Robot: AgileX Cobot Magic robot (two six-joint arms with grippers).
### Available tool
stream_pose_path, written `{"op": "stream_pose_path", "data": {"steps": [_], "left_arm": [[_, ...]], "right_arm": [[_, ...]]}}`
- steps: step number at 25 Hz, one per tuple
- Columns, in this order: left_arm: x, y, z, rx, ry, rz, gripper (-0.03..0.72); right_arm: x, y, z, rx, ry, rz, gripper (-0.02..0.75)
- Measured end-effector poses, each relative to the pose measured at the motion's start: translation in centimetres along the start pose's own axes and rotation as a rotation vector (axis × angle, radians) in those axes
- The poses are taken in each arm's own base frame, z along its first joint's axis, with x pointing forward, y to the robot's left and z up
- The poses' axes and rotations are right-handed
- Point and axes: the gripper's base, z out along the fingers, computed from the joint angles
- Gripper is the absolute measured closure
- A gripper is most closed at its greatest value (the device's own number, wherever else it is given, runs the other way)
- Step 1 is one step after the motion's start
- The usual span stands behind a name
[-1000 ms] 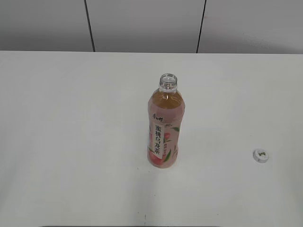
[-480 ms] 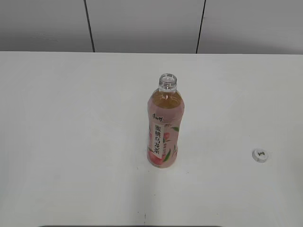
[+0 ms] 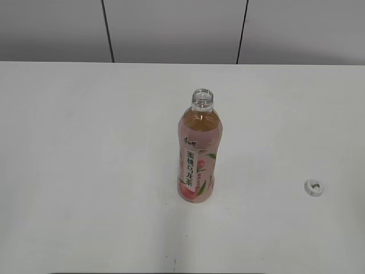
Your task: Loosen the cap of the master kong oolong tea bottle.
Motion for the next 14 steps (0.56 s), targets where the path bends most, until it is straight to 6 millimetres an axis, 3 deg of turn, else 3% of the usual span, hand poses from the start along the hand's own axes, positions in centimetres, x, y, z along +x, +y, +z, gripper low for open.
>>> {"op": "stream_pose_path", "data": {"steps": [14], "left_arm": [[0.0, 0.0, 0.0, 0.0, 0.0, 0.0, 0.282]], "right_arm": [[-0.01, 0.0, 0.0, 0.0, -0.001, 0.0, 0.257]]}}
